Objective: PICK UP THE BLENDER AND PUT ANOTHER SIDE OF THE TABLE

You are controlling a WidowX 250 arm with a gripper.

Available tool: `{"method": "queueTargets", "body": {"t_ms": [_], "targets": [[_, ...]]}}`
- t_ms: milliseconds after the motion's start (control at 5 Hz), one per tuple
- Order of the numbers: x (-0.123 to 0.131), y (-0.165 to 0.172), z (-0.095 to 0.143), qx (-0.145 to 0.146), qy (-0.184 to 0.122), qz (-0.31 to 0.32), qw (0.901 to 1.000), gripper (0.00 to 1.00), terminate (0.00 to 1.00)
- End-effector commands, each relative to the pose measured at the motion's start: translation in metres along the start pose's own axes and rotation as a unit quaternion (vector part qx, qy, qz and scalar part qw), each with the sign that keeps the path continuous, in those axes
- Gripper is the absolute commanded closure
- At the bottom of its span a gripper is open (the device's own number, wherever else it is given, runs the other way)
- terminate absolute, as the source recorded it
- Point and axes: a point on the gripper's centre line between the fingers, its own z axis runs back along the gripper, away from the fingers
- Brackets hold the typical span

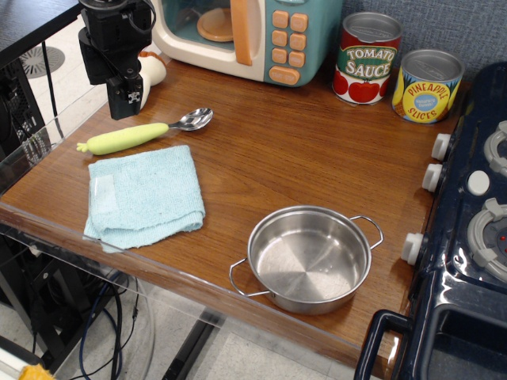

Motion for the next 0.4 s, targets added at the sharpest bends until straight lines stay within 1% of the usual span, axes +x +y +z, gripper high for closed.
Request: {"method": "queueTargets", "body": {"t_ms": [0,200], "targets": [[0.000,0.000,0.000,0.000,0.000,0.000,1.0000,0.00,0.00],[0.010,0.017,0.000,-0.012,0.001,0.042,0.9991,0.00,0.00]]}}
